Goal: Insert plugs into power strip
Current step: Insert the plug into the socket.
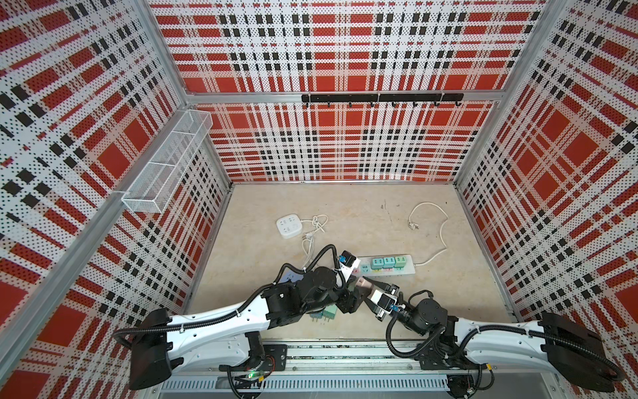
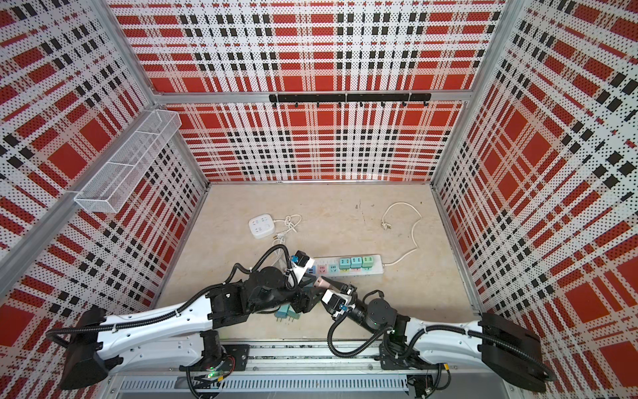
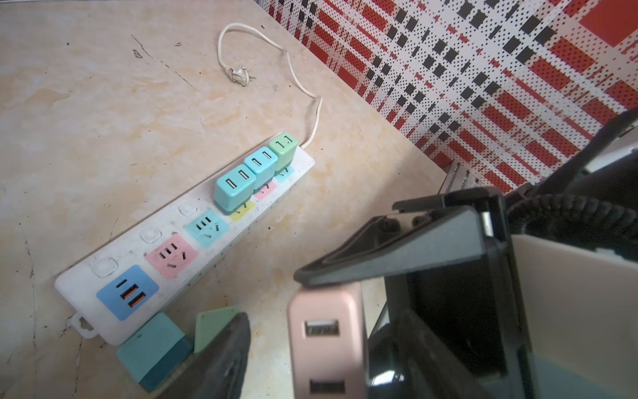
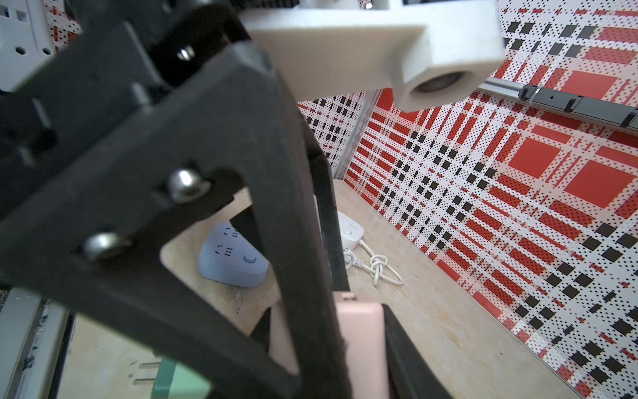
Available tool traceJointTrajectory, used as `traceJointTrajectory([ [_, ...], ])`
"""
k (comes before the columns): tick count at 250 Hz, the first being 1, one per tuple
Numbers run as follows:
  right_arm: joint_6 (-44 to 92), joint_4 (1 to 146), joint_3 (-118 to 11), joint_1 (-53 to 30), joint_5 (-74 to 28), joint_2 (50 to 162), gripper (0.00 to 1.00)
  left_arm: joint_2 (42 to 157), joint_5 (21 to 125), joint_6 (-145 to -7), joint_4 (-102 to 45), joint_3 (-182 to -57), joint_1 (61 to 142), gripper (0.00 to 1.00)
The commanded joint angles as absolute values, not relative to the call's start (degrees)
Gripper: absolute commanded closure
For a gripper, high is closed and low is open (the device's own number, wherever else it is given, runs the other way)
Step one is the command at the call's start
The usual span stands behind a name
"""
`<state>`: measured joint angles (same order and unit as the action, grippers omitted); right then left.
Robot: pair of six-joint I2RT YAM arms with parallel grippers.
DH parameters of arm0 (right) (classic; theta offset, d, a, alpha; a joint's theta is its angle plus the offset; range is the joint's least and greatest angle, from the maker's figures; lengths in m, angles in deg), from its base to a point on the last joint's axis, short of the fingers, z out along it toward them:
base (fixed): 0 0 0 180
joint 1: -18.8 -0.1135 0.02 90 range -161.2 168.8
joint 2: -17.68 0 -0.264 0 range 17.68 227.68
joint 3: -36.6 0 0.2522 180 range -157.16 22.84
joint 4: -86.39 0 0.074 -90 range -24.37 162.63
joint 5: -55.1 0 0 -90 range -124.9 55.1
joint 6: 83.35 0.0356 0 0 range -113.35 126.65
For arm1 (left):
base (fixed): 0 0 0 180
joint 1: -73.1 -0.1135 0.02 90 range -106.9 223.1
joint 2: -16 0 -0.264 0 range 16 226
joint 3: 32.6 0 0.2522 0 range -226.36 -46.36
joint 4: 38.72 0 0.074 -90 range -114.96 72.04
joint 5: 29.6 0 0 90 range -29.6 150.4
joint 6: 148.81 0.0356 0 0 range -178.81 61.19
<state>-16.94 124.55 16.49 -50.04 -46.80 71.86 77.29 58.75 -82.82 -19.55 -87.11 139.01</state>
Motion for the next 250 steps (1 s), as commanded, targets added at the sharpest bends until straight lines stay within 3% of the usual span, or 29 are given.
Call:
traceJointTrajectory([
  [1,-16.9,128.7,14.9,-50.3,-45.8,70.6,1.00,78.7,61.0,-83.2,-21.1,-88.9,138.5,0.36],
  [42,-16.8,128.8,14.8,-50.3,-45.9,70.6,1.00,80.7,64.0,-83.7,-22.0,-89.7,138.0,0.50],
  [61,-16.6,129.0,14.8,-50.3,-46.4,70.5,0.99,81.2,64.5,-83.9,-22.1,-89.8,137.9,0.63],
  [74,-16.2,129.4,14.9,-50.3,-47.0,70.4,0.94,81.3,64.5,-84.1,-22.1,-89.8,137.7,0.75],
  [89,-14.7,130.2,14.9,-50.3,-48.9,69.9,0.77,81.3,64.7,-84.7,-22.2,-89.9,137.2,0.88],
  [113,-11.4,129.3,14.6,-50.2,-51.4,67.9,0.36,80.7,64.4,-85.1,-22.2,-89.8,135.9,1.00],
  [137,-7.3,121.5,12.9,-50.3,-52.9,64.3,0.16,79.1,65.3,-86.1,-21.4,-89.6,132.1,1.00],
  [144,-5.9,119.2,12.1,-50.2,-54.2,63.3,0.00,78.4,66.2,-86.4,-21.0,-89.6,130.5,1.00],
  [188,8.3,102.6,5.5,-50.3,-63.7,56.1,0.00,72.9,66.3,-84.8,-15.5,-90.5,120.6,1.00],
  [222,20.7,91.6,0.0,-50.3,-65.6,51.3,0.00,69.9,60.1,-80.0,-11.0,-91.5,116.1,1.00],
  [250,30.0,80.4,-5.7,-50.3,-65.9,48.5,0.00,69.5,61.3,-73.9,-12.0,-90.5,114.4,1.00],
])
